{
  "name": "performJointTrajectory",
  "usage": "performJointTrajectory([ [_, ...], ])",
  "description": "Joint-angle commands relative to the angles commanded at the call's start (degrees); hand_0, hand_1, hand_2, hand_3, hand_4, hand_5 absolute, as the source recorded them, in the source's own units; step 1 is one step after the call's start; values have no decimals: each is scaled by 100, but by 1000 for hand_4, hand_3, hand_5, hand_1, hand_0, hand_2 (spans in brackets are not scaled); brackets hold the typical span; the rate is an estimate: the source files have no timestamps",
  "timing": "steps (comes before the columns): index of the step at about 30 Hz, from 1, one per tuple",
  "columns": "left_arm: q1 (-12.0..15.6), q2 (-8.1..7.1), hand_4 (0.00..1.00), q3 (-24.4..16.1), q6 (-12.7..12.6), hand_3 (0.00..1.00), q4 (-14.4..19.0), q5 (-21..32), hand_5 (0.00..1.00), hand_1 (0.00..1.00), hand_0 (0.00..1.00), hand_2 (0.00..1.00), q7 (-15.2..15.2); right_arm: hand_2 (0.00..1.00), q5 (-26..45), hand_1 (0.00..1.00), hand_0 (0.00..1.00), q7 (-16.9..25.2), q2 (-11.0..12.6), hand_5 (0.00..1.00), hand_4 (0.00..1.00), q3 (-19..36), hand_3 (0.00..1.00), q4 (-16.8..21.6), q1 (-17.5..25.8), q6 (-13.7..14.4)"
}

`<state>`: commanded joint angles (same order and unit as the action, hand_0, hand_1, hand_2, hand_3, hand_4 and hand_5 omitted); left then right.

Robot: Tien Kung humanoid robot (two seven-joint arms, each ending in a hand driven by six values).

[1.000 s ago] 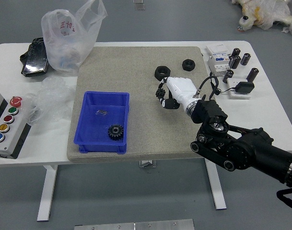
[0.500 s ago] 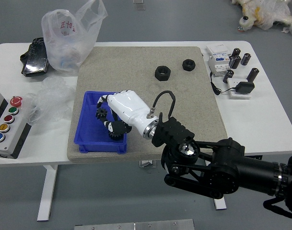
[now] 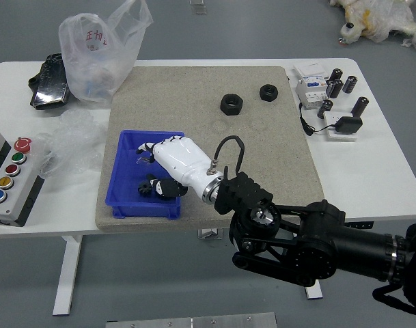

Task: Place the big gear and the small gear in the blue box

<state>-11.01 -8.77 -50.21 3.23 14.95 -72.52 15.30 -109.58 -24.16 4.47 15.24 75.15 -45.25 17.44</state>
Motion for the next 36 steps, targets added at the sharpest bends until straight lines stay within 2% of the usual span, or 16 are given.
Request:
performJointTrajectory([
  [1, 0, -1, 725, -5, 0, 729, 0, -4, 571, 456, 704, 481, 1, 953, -1, 823, 835, 4, 6, 300, 822, 23, 998, -5, 2, 5],
  [6, 2, -6, 725, 1, -6, 729, -3, 3, 571, 456, 704, 481, -4, 953, -16, 823, 835, 81, 93, 300, 822, 375, 998, 40, 68, 129],
  [8, 6, -2, 725, 0, -8, 729, -4, 5, 572, 457, 704, 481, -4, 921, 21, 812, 813, 134, 167, 307, 816, 608, 998, 93, 119, 205],
  [12, 13, 10, 725, 19, -11, 729, -10, 25, 572, 457, 704, 481, -18, 921, 199, 812, 813, 320, 464, 307, 816, 1218, 998, 272, 312, 371],
  [13, 10, 10, 725, 41, -17, 729, -14, 48, 572, 456, 704, 482, -32, 857, 304, 781, 770, 422, 579, 305, 790, 1408, 956, 337, 415, 427],
  [18, -24, -2, 725, 165, -52, 729, -34, 169, 572, 456, 704, 482, -113, 857, 825, 781, 770, 987, 1040, 305, 790, 2302, 956, 593, 934, 630],
  [19, -32, -5, 725, 187, -58, 727, -38, 187, 572, 457, 704, 481, -127, 798, 958, 741, 696, 1125, 1123, 322, 771, 2483, 882, 627, 1059, 657],
  [24, -70, -6, 725, 244, -74, 727, -57, 224, 572, 457, 704, 481, -175, 798, 1716, 741, 696, 1900, 1508, 322, 771, 3509, 882, 761, 1755, 646],
  [25, -75, -4, 726, 259, -75, 724, -60, 234, 571, 458, 704, 482, -183, 766, 1851, 711, 671, 2030, 1560, 352, 765, 3671, 813, 777, 1879, 633],
  [30, -102, -5, 726, 458, -105, 724, -80, 403, 571, 458, 704, 482, -274, 766, 2651, 711, 671, 2712, 1745, 352, 765, 4529, 813, 775, 2547, 498],
  [31, -111, -10, 725, 491, -109, 723, -83, 428, 567, 460, 704, 485, -291, 754, 2849, 706, 660, 2853, 1763, 365, 767, 4708, 761, 750, 2685, 462],
  [36, -161, -60, 725, 643, -123, 723, -98, 528, 567, 460, 704, 485, -374, 754, 3681, 706, 660, 3407, 1803, 365, 767, 5452, 761, 654, 3193, 369],
])
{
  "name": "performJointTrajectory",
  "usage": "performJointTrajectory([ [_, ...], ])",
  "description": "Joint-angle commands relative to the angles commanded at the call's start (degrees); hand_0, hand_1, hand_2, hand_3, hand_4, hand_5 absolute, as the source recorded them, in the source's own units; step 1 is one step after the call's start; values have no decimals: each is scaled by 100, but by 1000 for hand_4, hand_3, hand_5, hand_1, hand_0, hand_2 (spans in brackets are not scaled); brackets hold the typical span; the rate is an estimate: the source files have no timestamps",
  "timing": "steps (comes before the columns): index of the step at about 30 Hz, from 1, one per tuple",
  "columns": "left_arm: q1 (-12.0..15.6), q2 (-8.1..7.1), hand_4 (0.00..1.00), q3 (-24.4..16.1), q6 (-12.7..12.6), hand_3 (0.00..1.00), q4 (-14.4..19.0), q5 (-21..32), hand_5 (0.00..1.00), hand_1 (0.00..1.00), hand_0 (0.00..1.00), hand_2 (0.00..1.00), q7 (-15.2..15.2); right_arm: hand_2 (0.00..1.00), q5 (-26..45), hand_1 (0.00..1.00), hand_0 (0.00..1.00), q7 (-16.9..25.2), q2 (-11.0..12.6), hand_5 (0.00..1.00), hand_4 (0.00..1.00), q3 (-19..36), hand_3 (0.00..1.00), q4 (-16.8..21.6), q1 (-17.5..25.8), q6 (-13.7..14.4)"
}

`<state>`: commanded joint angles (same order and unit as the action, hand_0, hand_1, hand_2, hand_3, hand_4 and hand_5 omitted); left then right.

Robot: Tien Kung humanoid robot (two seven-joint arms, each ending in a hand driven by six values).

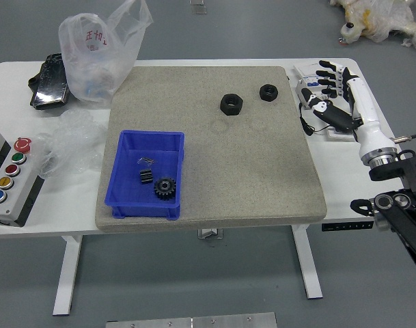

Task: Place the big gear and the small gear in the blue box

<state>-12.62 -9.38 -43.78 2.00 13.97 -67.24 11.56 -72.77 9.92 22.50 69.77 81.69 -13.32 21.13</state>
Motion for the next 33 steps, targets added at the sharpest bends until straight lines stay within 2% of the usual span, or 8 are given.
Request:
performJointTrajectory([
  [1, -10, -15, 715, 24, -2, 731, -3, 13, 572, 460, 704, 488, -24, 743, 184, 693, 657, 72, 17, 363, 751, 173, 736, -5, 61, 4],
  [6, -49, -81, 715, 98, -14, 731, -15, 46, 572, 460, 704, 488, -112, 743, 805, 693, 657, 170, 143, 363, 751, 802, 736, 116, 262, 0],
  [12, -46, -133, 713, 26, 11, 735, -19, -71, 574, 461, 704, 490, -104, 740, 1106, 690, 662, 248, 171, 369, 751, 1321, 722, 168, 499, -68],
  [17, -34, -167, 716, -156, 39, 740, -18, -249, 586, 461, 704, 492, -63, 735, 1272, 688, 664, 353, 181, 368, 748, 1485, 714, 138, 706, -188],
  [30, 113, -183, 716, -255, 49, 738, -10, -300, 576, 464, 704, 495, -24, 733, 1480, 675, 659, 576, 180, 394, 754, 1569, 709, 68, 1011, -396],
  [31, 120, -176, 732, -256, 49, 752, -10, -294, 621, 467, 704, 501, -22, 731, 1487, 671, 657, 585, 174, 405, 755, 1566, 693, 58, 1021, -400],
  [33, 131, -156, 732, -245, 44, 752, -7, -263, 621, 467, 704, 501, -18, 731, 1503, 671, 657, 600, 157, 405, 755, 1553, 693, 33, 1041, -406],
])
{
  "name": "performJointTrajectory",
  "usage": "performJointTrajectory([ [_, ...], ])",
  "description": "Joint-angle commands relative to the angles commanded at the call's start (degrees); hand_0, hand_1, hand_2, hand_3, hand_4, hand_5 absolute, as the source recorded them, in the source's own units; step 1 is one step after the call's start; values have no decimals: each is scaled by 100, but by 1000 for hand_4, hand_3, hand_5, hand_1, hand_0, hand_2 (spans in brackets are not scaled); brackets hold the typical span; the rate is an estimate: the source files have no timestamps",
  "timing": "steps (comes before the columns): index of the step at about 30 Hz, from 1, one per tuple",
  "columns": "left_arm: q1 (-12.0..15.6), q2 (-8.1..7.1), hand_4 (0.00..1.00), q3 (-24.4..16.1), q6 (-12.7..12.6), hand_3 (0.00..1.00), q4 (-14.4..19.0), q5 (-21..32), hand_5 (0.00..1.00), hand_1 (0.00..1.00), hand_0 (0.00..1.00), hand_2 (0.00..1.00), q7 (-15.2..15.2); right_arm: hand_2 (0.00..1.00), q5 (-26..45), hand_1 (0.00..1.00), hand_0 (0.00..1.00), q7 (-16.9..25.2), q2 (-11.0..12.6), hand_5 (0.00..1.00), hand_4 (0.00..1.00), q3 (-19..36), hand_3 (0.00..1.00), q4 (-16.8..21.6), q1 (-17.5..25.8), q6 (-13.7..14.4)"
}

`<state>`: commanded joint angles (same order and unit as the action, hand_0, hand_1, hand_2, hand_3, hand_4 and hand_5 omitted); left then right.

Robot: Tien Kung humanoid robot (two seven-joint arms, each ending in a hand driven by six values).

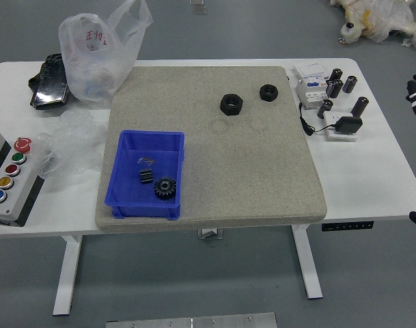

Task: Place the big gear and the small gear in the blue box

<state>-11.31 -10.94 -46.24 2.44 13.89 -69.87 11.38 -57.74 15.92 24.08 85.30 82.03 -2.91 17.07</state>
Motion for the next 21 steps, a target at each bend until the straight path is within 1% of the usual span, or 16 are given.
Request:
performJointTrajectory([
  [5, 24, 43, 736, 2, -11, 752, 2, 41, 624, 468, 704, 498, 12, 731, 11, 668, 658, 28, -54, 402, 756, -43, 690, -50, 33, -6],
  [10, 49, 57, 738, -103, -17, 752, 0, -19, 625, 468, 704, 500, 48, 731, 48, 666, 656, 64, -98, 412, 760, -114, 689, -77, 41, -13],
  [14, 35, 84, 738, -10, -52, 752, -15, 101, 625, 468, 704, 500, -4, 731, 118, 666, 656, 113, -137, 412, 760, -179, 689, -85, 63, -32],
  [17, 21, 90, 739, 72, -85, 752, -28, 202, 625, 470, 703, 505, -54, 731, 208, 664, 657, 140, -142, 421, 767, -240, 690, -48, 26, -50],
  [21, 17, 96, 739, 22, -97, 752, -39, 169, 625, 470, 703, 505, -51, 731, 208, 664, 657, 106, -83, 421, 767, -324, 690, 112, -153, -61],
])
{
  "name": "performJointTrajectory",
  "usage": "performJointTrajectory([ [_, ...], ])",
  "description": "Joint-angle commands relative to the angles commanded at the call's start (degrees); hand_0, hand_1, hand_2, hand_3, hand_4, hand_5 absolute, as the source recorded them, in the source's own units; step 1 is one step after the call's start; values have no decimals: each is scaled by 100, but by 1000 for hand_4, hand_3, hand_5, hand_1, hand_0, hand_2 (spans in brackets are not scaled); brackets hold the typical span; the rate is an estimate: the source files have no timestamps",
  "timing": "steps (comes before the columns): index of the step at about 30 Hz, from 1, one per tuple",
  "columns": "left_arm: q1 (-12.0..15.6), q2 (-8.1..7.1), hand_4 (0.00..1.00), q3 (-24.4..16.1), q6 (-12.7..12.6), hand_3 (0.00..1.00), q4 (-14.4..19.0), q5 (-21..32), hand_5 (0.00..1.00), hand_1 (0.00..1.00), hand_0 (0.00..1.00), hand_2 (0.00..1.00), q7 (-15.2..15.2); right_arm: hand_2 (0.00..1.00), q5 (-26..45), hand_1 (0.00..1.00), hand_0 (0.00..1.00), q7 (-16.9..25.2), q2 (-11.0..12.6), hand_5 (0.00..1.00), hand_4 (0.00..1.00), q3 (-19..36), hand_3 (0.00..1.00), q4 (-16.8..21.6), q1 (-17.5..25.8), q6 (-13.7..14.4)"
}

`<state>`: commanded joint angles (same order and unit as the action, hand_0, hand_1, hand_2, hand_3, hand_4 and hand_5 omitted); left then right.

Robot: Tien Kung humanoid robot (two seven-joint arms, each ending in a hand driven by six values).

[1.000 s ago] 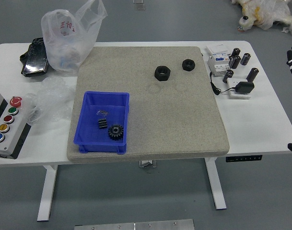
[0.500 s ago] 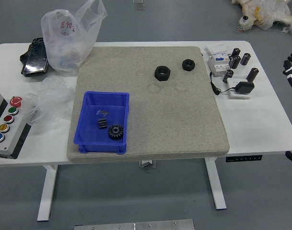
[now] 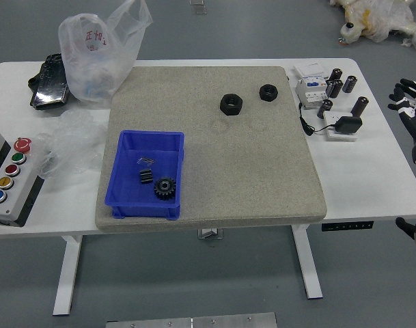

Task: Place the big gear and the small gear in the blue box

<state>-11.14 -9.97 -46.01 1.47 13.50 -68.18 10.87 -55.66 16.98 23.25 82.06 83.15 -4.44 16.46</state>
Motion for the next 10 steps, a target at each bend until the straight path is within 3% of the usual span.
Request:
performJointTrajectory([
  [7, -51, 57, 741, 17, -6, 752, -1, 15, 626, 470, 703, 508, 5, 732, -40, 665, 657, -58, 90, 418, 772, 7, 693, 187, -307, 5],
  [10, -19, 64, 741, 51, -8, 752, 10, 96, 626, 470, 703, 508, 38, 732, -2, 665, 657, -27, -24, 418, 772, 103, 693, 85, -257, 3],
])
